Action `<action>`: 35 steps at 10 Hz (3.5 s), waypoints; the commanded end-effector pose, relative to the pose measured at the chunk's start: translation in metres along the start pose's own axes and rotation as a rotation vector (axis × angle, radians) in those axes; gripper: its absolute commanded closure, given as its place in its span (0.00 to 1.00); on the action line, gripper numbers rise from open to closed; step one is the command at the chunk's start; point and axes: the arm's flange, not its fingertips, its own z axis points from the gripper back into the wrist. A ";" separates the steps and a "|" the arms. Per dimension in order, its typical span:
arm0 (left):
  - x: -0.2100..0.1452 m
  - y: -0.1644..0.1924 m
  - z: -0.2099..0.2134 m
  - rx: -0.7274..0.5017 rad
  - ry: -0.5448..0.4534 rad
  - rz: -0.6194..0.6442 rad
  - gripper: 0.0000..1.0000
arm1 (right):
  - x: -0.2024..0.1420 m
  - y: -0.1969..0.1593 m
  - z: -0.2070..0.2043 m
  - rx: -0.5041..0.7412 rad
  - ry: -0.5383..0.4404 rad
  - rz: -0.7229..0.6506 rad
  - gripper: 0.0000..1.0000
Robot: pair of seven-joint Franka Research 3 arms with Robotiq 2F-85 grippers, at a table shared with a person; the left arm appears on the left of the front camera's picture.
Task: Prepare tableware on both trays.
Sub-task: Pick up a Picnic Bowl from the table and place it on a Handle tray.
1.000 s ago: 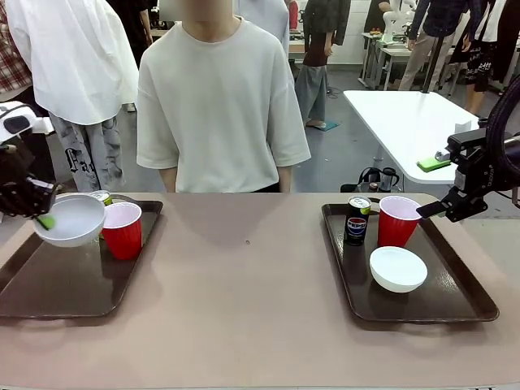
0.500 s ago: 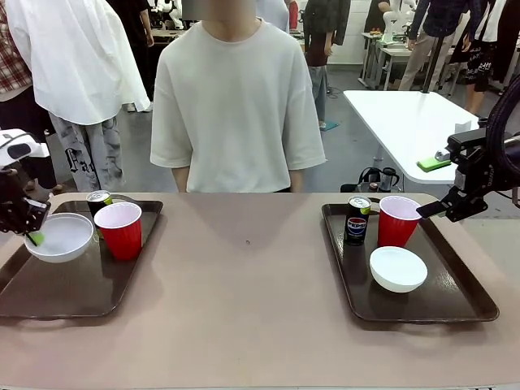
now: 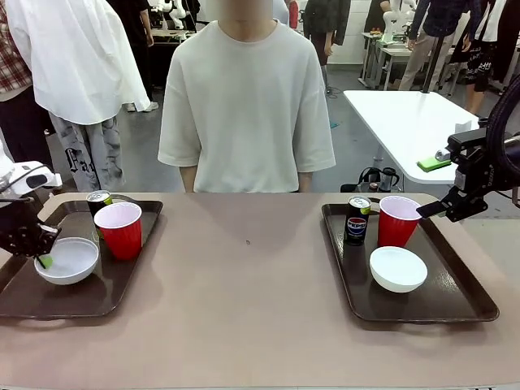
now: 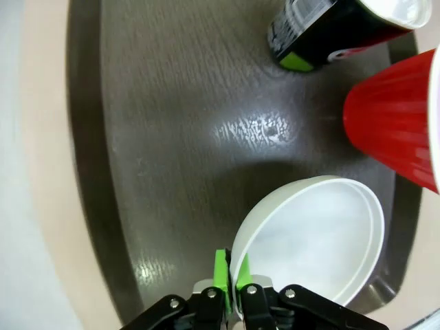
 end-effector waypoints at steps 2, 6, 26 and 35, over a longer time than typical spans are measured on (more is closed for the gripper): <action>-0.012 0.004 -0.008 0.012 0.000 -0.014 0.37 | 0.000 -0.002 0.002 -0.009 0.018 0.016 0.00; -0.022 -0.012 0.016 0.037 -0.019 -0.047 0.00 | 0.000 -0.002 0.002 -0.009 0.018 0.016 0.00; -0.078 -0.086 0.181 -0.807 0.027 -0.168 0.00 | 0.000 -0.002 0.002 -0.009 0.018 0.016 0.00; -0.103 -0.027 0.170 -1.247 0.025 -0.061 0.00 | 0.000 -0.002 0.002 -0.009 0.018 0.016 0.00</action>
